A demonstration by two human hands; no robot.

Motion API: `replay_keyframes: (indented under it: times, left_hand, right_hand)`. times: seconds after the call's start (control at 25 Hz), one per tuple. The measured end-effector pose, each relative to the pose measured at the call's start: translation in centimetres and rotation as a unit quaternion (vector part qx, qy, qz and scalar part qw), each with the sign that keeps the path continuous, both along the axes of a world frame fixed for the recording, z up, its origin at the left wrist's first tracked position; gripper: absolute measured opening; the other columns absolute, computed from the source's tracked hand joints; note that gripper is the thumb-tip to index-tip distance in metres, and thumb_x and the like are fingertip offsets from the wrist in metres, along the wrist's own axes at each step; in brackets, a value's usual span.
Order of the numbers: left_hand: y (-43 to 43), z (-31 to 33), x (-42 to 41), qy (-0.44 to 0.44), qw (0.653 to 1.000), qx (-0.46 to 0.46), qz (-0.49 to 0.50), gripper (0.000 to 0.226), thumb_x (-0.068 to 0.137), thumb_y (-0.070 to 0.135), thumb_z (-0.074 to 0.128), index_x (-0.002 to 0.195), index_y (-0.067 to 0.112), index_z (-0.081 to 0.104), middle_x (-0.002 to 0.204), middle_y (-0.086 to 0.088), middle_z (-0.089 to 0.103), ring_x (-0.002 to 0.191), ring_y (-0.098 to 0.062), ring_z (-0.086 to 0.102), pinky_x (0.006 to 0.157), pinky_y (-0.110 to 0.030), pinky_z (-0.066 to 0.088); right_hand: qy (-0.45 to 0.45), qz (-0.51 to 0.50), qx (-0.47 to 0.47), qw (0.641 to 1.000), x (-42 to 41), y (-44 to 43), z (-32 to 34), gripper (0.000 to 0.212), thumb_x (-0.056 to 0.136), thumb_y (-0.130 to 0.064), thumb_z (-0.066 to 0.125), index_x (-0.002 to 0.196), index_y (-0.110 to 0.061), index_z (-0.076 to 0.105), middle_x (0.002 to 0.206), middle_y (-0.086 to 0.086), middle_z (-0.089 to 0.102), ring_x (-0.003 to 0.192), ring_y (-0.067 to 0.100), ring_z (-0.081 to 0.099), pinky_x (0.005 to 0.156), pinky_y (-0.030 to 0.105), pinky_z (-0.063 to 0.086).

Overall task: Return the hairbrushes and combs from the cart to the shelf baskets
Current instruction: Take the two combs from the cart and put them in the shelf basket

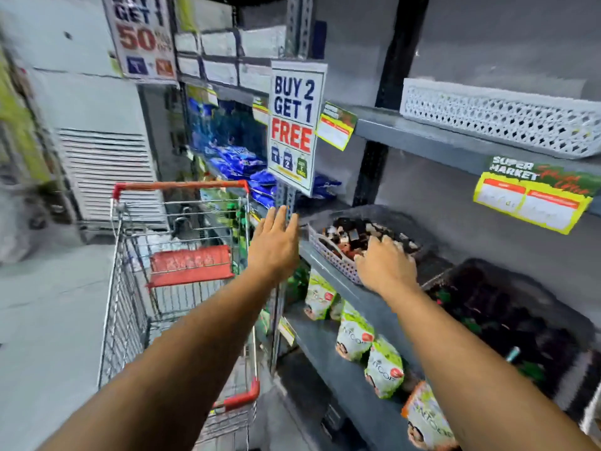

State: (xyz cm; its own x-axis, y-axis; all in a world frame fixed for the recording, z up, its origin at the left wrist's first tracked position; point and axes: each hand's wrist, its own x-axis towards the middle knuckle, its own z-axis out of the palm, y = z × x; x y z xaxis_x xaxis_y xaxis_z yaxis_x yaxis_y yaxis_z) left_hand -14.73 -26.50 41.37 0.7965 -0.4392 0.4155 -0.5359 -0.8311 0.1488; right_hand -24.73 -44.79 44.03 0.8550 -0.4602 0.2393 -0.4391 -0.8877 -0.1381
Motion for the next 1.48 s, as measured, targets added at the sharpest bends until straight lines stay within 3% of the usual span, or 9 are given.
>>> replay_keyframes:
  times: [0.28,0.52,0.68,0.8,0.92,1.04,1.16,1.36,1.48]
  left_hand:
    - [13.8,-5.4,2.9,0.039,0.991,0.001,0.130,0.055,0.101,0.030,0.024,0.153,0.016,0.013,0.163,-0.015,0.005,0.149,-0.032,0.003,0.118,-0.046,0.007]
    - [20.6,-11.7,7.1,0.111,0.976,0.011,0.185,0.056,0.101,0.026,0.022,0.153,0.014,0.006,0.163,-0.016,-0.002,0.149,-0.031,-0.004,0.118,-0.043,0.001]
    - [23.0,-15.8,10.1,0.182,0.961,-0.027,0.207,0.054,0.101,0.021,0.032,0.152,0.013,0.016,0.161,-0.017,0.016,0.147,-0.035,0.017,0.119,-0.047,0.021]
    - [23.9,-18.8,11.7,0.253,0.940,-0.063,0.220,0.052,0.099,0.019,0.040,0.148,0.013,0.024,0.150,-0.016,0.037,0.131,-0.036,0.043,0.106,-0.051,0.041]
    - [24.9,-23.2,13.1,0.344,0.901,-0.071,0.256,0.058,0.094,0.007,0.048,0.148,0.013,0.027,0.150,-0.019,0.036,0.132,-0.036,0.043,0.108,-0.051,0.040]
    - [25.9,-27.2,13.6,0.408,0.872,-0.067,0.262,0.059,0.090,0.002,0.046,0.146,0.011,0.031,0.144,-0.024,0.042,0.126,-0.039,0.047,0.104,-0.051,0.042]
    - [26.9,-31.3,13.8,0.461,0.842,-0.060,0.273,0.053,0.090,0.006,0.048,0.142,0.003,0.037,0.133,-0.030,0.049,0.118,-0.043,0.051,0.098,-0.048,0.044]
    - [27.8,-37.6,13.2,0.522,0.786,-0.084,0.320,0.047,0.086,0.007,0.050,0.133,0.000,0.048,0.129,-0.030,0.055,0.119,-0.044,0.052,0.097,-0.043,0.043]
    - [27.9,-40.4,11.4,0.545,0.772,-0.069,0.320,0.040,0.092,0.010,0.048,0.130,-0.003,0.046,0.126,-0.030,0.055,0.117,-0.045,0.053,0.095,-0.045,0.042]
  right_hand:
    - [0.004,0.164,-0.014,0.986,7.8,11.3,-5.2,0.060,0.095,-0.044,0.041,0.146,-0.014,0.028,0.158,0.011,0.020,0.145,0.030,0.008,0.113,0.052,0.017]
    - [0.053,0.230,0.004,0.972,14.0,18.7,-11.6,0.064,0.096,-0.043,0.039,0.150,-0.017,0.017,0.161,0.011,0.008,0.146,0.030,0.001,0.116,0.052,0.006]
    - [0.123,0.247,0.040,0.960,17.8,21.6,-16.5,0.063,0.095,-0.035,0.046,0.149,-0.015,0.020,0.159,0.013,0.016,0.144,0.032,0.013,0.112,0.052,0.023]
    - [0.187,0.239,0.085,0.949,19.5,22.8,-19.8,0.058,0.092,-0.025,0.056,0.142,-0.015,0.030,0.141,0.013,0.038,0.119,0.034,0.046,0.087,0.045,0.045]
    - [0.252,0.222,0.130,0.933,21.1,23.8,-24.0,0.050,0.091,-0.021,0.059,0.135,-0.011,0.040,0.120,0.013,0.051,0.098,0.031,0.057,0.079,0.040,0.049]
    - [0.290,0.193,0.170,0.922,22.6,24.5,-28.2,0.041,0.089,-0.013,0.060,0.127,-0.004,0.047,0.109,0.017,0.059,0.083,0.027,0.055,0.070,0.032,0.046]
    - [0.333,0.164,0.184,0.910,23.7,25.0,-31.9,0.035,0.089,-0.012,0.059,0.121,-0.002,0.050,0.109,0.018,0.064,0.085,0.031,0.058,0.063,0.026,0.037]
    - [0.402,0.123,0.209,0.883,24.4,25.8,-38.1,0.052,0.091,-0.016,0.058,0.138,-0.005,0.037,0.113,0.021,0.063,0.098,0.036,0.062,0.072,0.034,0.052]
    - [0.442,0.103,0.213,0.865,24.1,26.4,-41.2,0.049,0.089,-0.022,0.063,0.130,-0.003,0.044,0.114,0.020,0.064,0.102,0.035,0.061,0.070,0.030,0.045]
